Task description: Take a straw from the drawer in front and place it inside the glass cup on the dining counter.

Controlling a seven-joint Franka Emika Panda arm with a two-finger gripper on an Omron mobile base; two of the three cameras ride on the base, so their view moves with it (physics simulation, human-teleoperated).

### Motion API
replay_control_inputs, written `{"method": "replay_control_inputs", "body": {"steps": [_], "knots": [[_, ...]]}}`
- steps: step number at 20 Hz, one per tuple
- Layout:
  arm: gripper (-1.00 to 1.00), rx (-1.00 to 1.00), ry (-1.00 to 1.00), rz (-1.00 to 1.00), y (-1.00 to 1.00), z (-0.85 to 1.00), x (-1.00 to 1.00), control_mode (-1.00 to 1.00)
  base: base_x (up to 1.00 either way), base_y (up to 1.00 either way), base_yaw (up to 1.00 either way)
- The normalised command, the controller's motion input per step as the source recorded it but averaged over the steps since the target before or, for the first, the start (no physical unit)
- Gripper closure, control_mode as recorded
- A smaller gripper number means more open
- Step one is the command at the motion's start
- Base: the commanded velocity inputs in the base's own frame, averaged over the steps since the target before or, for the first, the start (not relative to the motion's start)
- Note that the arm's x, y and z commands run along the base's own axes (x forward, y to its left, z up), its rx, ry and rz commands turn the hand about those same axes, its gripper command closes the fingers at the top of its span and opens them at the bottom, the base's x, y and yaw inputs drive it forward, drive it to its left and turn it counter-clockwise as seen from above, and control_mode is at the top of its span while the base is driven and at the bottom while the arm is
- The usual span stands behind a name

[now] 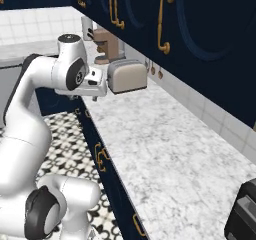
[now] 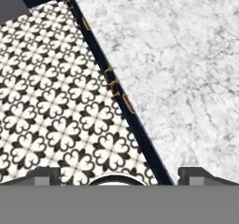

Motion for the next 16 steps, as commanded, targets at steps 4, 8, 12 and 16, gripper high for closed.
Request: {"method": "replay_control_inputs", "body": {"steps": [4,8,12,16], "knots": [[-1.0,-0.31,-0.12,0.0,0.96,-0.25,-0.23,-1.0,0.0,0.0,0.0],[-1.0,-0.44,-0.02,-0.04,1.0,-0.58,-0.01,-1.0,0.0,0.0,0.0],[-1.0,-0.47,0.02,-0.05,0.96,-0.9,0.03,-1.0,0.0,0.0,0.0],[-1.0,-0.45,0.05,-0.03,0.81,-1.0,0.02,-1.0,0.0,0.0,0.0]]}}
